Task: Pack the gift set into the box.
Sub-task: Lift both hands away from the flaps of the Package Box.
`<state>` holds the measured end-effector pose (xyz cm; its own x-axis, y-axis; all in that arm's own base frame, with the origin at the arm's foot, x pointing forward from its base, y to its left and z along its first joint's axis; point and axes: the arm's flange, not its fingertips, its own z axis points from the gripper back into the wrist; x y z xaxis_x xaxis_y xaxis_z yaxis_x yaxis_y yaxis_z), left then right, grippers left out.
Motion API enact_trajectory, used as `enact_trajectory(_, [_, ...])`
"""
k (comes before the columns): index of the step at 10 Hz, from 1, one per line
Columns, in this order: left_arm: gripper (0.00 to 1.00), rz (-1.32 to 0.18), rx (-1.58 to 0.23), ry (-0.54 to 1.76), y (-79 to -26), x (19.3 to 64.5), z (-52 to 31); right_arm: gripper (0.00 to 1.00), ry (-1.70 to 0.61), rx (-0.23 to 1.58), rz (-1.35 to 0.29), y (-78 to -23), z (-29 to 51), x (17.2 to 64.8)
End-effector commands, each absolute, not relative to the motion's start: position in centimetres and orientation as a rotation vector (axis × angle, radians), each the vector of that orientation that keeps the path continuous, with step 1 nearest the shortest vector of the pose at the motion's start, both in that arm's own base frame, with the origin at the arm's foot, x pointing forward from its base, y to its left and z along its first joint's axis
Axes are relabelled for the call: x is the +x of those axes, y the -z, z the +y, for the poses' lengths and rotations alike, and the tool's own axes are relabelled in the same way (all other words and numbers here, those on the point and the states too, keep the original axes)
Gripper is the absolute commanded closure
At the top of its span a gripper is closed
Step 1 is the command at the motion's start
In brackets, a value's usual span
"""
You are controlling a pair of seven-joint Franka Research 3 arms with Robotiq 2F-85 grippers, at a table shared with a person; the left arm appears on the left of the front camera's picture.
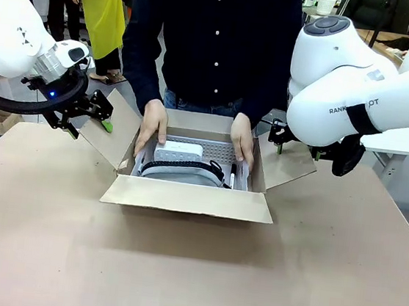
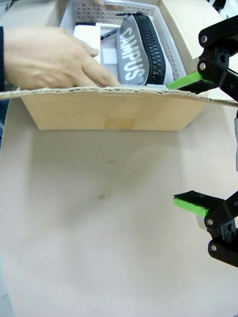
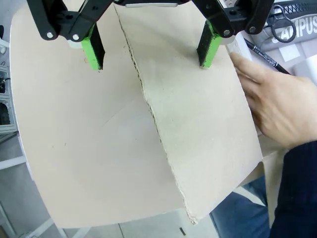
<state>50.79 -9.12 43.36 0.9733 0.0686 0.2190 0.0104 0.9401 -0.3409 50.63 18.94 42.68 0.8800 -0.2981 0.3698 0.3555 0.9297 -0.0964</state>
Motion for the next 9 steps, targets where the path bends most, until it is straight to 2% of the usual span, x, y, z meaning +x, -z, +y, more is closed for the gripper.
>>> enact_trajectory(1, [0.00,-0.230,-0.337,-0.044,-43.6,50.7,-9.1,0.00,0.340,-0.175,-0.361,-43.1,18.9,50.7])
enact_trajectory(5, [0.00,-0.231,-0.347,-0.030,-43.4,50.8,-9.1,0.00,0.342,-0.164,-0.358,-42.7,18.9,50.6])
enact_trajectory(8, [0.00,-0.171,-0.689,0.073,-49.7,47.6,-3.6,0.00,0.245,0.106,-0.232,-49.4,14.6,48.3])
enact_trajectory(9, [0.00,-0.202,-0.803,0.083,-51.3,46.1,-0.9,0.00,0.209,0.202,-0.213,-52.1,12.2,46.6])
